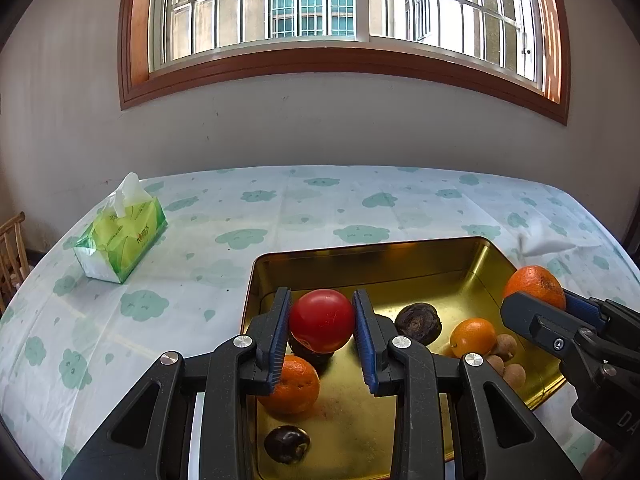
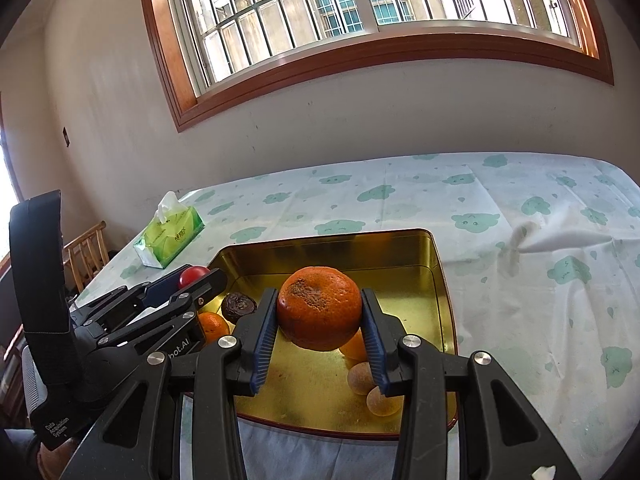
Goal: Organize fruits
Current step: 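Lower the tomato with the left gripper while the right lowers the orange into the tin, then open the left gripper to release the tomato while the right opens to release the orange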
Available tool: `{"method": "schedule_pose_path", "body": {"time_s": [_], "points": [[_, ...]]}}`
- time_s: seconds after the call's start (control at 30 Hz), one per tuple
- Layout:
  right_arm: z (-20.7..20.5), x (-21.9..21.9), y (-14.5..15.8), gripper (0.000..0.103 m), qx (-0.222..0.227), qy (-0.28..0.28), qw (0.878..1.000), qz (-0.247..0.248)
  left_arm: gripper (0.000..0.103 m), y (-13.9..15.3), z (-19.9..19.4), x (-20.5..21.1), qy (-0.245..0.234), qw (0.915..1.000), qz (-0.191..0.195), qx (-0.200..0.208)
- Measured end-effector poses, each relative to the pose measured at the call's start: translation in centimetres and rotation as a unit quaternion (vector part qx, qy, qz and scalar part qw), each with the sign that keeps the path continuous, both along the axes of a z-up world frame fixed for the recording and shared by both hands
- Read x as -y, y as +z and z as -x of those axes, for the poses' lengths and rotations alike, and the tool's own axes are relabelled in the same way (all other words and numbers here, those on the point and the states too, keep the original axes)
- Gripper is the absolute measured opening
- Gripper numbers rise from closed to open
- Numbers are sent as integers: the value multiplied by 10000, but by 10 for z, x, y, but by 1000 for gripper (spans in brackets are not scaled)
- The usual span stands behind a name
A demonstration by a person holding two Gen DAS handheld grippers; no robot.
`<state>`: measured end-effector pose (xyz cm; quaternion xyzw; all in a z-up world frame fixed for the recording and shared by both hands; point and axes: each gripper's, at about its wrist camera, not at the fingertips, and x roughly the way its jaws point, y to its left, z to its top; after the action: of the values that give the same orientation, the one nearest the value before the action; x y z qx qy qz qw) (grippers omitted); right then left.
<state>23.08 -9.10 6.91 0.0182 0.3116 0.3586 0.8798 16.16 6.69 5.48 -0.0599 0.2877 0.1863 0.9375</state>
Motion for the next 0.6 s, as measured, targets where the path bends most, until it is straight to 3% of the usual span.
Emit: {"method": "schedule_pose_path", "body": {"time_s": [0.17,0.2,0.33,0.4,0.5,0.6], "points": [[-3,-2,-2,38,-17,-12,10000,15,33,-3,-2,-4,67,9999,57,-49],[-3,-3,-2,39,-24,-12,10000,17,38,-3,-3,-5,63,9999,87,-66],[-4,-4,0,40,79,-40,10000,22,76,-3,-2,-4,145,9999,-11,-75],[-3,-4,3,42,158,-35,9999,30,78,-1,0,-2,133,9999,-90,-32],[-1,-3,7,43,216,-43,9998,-18,89,1,0,-1,118,9998,-115,-66],[5,0,12,49,309,-75,9995,-50,90,3,4,-1,107,9998,-147,-47]]}}
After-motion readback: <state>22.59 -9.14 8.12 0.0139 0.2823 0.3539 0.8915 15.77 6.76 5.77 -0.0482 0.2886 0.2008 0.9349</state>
